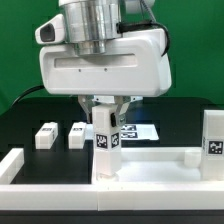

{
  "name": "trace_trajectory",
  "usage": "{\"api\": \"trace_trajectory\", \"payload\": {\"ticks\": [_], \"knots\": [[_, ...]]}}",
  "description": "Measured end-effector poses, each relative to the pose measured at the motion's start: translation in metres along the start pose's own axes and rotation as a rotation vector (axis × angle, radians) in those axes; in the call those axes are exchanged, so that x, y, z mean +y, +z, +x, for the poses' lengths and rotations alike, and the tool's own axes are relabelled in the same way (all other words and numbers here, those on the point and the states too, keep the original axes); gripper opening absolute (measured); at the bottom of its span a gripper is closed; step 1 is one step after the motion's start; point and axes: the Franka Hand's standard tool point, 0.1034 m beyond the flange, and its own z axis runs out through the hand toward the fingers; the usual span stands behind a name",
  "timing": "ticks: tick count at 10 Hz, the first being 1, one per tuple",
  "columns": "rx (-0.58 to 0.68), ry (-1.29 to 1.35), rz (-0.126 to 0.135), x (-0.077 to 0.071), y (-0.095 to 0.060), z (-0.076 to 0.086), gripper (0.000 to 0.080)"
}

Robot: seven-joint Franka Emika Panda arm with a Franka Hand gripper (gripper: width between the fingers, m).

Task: Assemble desk

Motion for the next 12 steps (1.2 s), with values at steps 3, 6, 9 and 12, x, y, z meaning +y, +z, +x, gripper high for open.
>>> {"api": "trace_trajectory", "payload": {"ticks": [3,6,9,12], "knots": [[-0.005,0.461,0.002,-0.0009,0.0007,-0.0014,0.0292],[-0.01,0.953,0.098,0.0012,0.0017,-0.0035,0.0292],[-0.017,1.028,0.1,0.0003,0.0029,-0.0041,0.0292],[-0.001,0.728,0.085,-0.0045,-0.0006,-0.0038,0.0576]]}}
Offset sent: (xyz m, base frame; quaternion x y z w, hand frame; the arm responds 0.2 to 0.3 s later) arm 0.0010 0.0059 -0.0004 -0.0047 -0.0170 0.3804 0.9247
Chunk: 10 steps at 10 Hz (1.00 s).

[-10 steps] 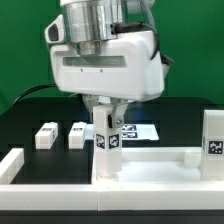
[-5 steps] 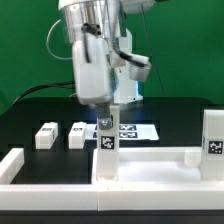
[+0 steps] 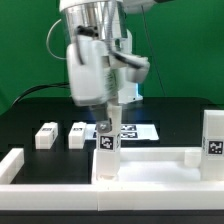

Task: Assemble desk

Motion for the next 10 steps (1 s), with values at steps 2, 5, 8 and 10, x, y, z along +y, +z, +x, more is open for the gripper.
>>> {"api": "trace_trajectory", "payload": {"ticks": [2,5,8,10], "knots": [[-0.016,-0.297,-0.011,0.0014,0.0018,-0.0072,0.0646],[-0.016,-0.507,-0.011,0.0018,0.0021,-0.0059,0.0649],[0.007,-0.948,-0.044,-0.0024,-0.0028,-0.0002,0.0649],[0.006,-0.916,-0.045,-0.0009,-0.0013,-0.0008,0.0398]]}}
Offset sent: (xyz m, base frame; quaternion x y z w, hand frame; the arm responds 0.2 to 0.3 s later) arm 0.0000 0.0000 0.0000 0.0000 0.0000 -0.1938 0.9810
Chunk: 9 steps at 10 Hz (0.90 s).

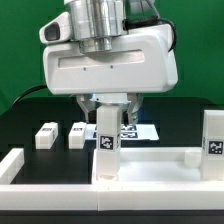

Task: Assemble desk

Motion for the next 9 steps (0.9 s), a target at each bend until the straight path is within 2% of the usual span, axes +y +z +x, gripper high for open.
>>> {"api": "trace_trajectory", "payload": {"ticks": [1,2,5,6,7,9], "knots": [[0.0,0.016,0.0,0.0002,0.0001,0.0,0.0398],[-0.001,0.094,-0.007,0.0052,0.0006,0.0009,0.03],[-0.003,0.362,-0.01,0.006,0.0013,0.0006,0.0297],[-0.013,0.551,-0.009,0.0087,0.0017,0.0006,0.0297],[-0.04,0.783,0.009,0.0094,0.0022,0.0004,0.0292],[-0.085,1.1,0.071,0.0098,0.0033,0.0026,0.0292]]}}
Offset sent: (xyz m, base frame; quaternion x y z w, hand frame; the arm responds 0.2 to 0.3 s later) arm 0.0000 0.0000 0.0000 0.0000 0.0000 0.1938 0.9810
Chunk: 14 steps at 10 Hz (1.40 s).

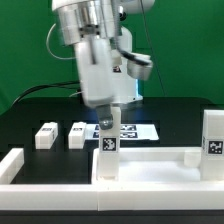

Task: Assemble desk

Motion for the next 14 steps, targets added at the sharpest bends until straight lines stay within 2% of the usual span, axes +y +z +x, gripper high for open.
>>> {"api": "trace_trajectory", "payload": {"ticks": [2,4,5,6,7,11,12,13,14], "knots": [[-0.004,0.075,0.003,0.0,0.0,-0.001,0.0293],[0.003,-0.035,-0.006,0.001,0.001,-0.002,0.0295],[0.018,-0.206,-0.026,0.001,0.001,-0.008,0.0517],[0.016,-0.36,-0.026,0.001,0.002,-0.01,0.0517],[0.0,-0.533,-0.041,0.004,0.004,-0.014,0.0621],[0.001,-0.841,-0.047,0.005,0.004,-0.012,0.0648],[0.036,-1.089,-0.074,0.004,0.003,-0.005,0.0649],[0.087,-1.363,-0.062,-0.002,0.004,0.003,0.0649],[0.091,-1.396,-0.06,-0.002,0.004,0.005,0.0649]]}}
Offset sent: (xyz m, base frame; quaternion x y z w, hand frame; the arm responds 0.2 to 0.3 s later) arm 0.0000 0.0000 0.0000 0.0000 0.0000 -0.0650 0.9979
